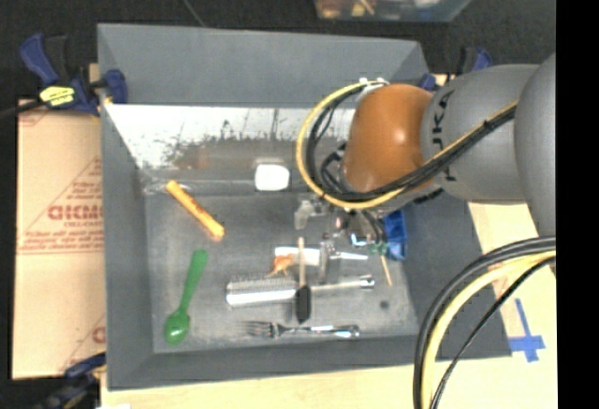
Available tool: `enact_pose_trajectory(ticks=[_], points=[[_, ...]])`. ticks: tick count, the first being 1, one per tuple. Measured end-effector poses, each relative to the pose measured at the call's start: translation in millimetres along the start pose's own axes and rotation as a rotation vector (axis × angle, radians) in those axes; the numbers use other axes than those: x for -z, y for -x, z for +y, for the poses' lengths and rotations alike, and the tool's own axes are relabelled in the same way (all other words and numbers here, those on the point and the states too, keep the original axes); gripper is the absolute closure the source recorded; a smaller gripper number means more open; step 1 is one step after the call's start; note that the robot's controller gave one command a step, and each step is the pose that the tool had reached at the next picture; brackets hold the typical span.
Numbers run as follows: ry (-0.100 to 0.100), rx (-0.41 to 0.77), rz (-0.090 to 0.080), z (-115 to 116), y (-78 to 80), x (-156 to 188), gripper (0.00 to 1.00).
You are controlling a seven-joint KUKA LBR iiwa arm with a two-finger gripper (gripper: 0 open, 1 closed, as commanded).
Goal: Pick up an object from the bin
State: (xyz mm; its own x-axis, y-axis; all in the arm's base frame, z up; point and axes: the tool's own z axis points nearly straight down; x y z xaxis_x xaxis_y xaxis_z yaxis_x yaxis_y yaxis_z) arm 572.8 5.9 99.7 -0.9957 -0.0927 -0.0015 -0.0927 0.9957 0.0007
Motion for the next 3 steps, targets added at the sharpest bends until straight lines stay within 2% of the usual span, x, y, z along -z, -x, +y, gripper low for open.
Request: enact_pose_trajectory(ticks=[1, 2, 3], points=[[-0.004, 0.185, -0.018, 4, -7.6, -27, 0.00], [-0.001, -0.140, -0.015, -4, 4.6, -25, 1.00], [-0.001, -0.140, -0.015, -4, 4.5, -25, 1.00]])
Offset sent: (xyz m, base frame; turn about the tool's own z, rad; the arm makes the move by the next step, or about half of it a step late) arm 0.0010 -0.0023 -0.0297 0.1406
